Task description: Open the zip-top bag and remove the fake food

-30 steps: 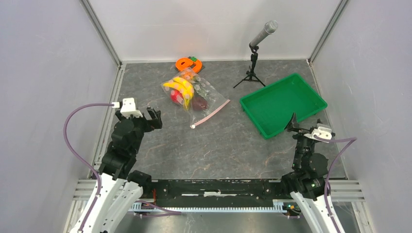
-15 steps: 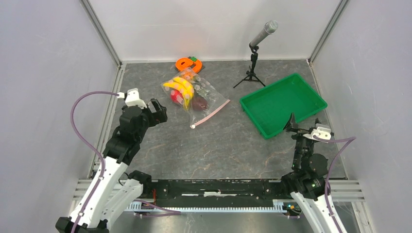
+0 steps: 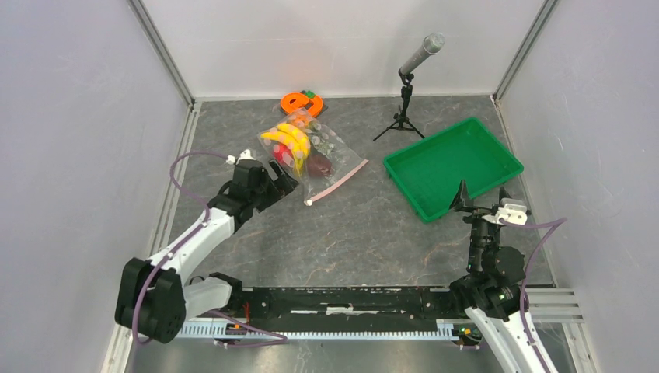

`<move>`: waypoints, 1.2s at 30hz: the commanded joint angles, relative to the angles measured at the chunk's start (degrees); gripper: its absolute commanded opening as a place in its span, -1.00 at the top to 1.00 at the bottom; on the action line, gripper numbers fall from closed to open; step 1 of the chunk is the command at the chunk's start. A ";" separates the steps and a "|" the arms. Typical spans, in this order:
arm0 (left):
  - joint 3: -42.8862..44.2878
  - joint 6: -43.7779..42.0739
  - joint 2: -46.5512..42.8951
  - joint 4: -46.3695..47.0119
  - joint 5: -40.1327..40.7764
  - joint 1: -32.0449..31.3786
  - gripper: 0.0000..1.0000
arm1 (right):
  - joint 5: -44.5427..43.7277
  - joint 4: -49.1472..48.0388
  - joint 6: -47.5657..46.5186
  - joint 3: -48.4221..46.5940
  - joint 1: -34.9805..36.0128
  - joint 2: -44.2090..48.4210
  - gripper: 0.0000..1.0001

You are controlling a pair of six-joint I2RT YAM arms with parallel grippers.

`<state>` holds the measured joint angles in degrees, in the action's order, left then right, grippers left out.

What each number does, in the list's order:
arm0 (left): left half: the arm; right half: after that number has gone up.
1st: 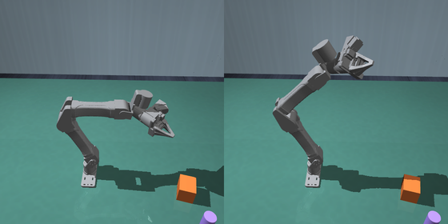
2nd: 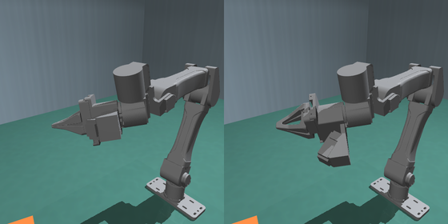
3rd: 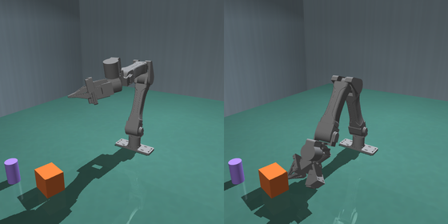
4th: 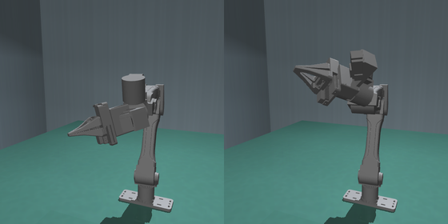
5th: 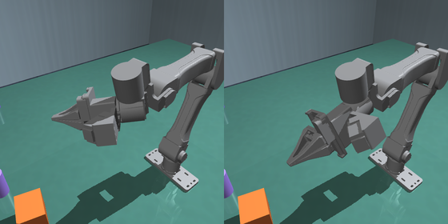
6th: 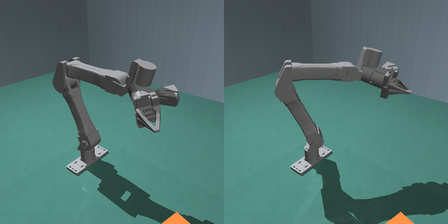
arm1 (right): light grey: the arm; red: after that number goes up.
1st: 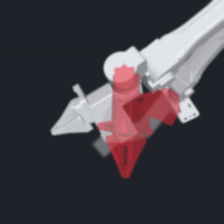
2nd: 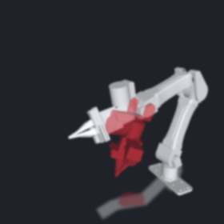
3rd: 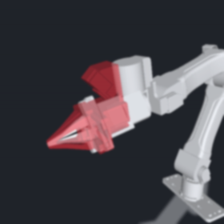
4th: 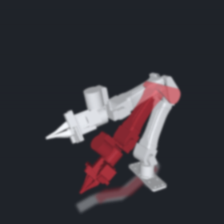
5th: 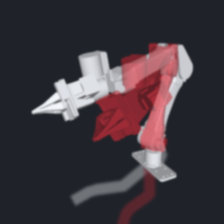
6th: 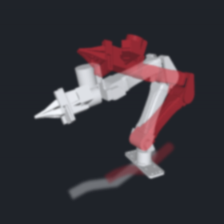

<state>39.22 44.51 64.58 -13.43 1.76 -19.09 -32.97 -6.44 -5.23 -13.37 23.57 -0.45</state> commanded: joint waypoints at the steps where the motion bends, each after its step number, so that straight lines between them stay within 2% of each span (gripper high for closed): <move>1: -3.52 9.56 2.07 12.41 -2.81 0.15 -1.00 | 1.10 -1.65 -0.30 0.27 0.55 8.09 -0.96; 9: -7.97 15.60 8.37 25.73 -6.27 0.11 -1.00 | 1.75 -1.93 -0.65 0.52 0.75 8.67 -0.96; 17: -6.60 17.07 15.99 31.18 -8.06 -0.68 -0.94 | 2.89 -2.26 -1.01 0.66 0.84 8.54 -0.96; 26: -7.56 19.66 19.98 38.64 -8.79 -3.35 -0.48 | 4.51 -2.19 -1.36 0.54 0.86 6.68 -0.96; 36: -10.64 20.41 17.42 41.31 -7.87 -5.14 0.21 | 9.03 -1.61 -1.40 0.02 0.86 3.32 -0.96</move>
<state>29.91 63.13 84.27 24.08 -6.15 -23.40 -27.44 -6.83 -5.89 -13.15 24.01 -0.43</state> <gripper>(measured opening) 0.448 0.979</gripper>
